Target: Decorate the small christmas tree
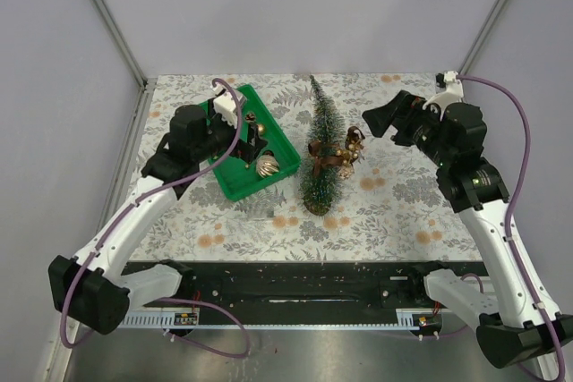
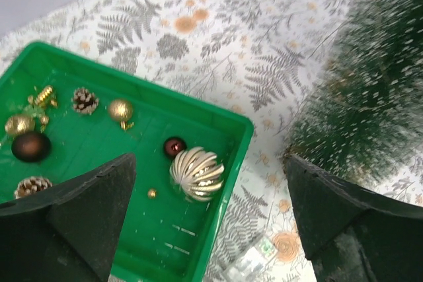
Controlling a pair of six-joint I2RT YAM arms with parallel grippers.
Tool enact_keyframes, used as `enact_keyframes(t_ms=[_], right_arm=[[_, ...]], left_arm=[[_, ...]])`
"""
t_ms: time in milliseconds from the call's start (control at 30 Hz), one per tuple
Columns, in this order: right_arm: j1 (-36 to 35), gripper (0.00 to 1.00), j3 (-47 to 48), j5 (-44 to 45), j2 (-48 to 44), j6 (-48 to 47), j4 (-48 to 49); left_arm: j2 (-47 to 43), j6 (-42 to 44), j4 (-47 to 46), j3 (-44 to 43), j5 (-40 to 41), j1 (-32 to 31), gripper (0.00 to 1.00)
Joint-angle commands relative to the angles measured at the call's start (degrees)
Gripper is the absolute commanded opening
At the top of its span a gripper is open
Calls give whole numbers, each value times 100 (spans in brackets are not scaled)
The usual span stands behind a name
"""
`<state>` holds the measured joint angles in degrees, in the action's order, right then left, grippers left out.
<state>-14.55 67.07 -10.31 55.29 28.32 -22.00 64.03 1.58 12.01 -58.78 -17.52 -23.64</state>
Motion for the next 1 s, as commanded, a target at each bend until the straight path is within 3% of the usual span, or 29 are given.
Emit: enact_keyframes(t_ms=[0, 200, 300, 533, 700, 967], right_arm=[[31, 100, 237, 309, -246, -116, -102], [31, 100, 237, 573, -501, -195, -270], [31, 99, 132, 722, -659, -169, -296], [31, 100, -158, 794, -879, -116, -709], [31, 100, -624, 855, -1151, 42, -1052], [31, 99, -1099, 916, -1459, 446, -1535]], left_arm=[[197, 113, 126, -177, 142, 158, 99], [1442, 132, 1196, -1378, 600, 675, 99], [1884, 193, 1559, -1873, 329, 835, 99], [1359, -308, 584, -1005, -173, 616, 99], [1077, -378, 680, -477, 90, 36, 99], [1129, -799, 1488, -1073, -41, -395, 99]])
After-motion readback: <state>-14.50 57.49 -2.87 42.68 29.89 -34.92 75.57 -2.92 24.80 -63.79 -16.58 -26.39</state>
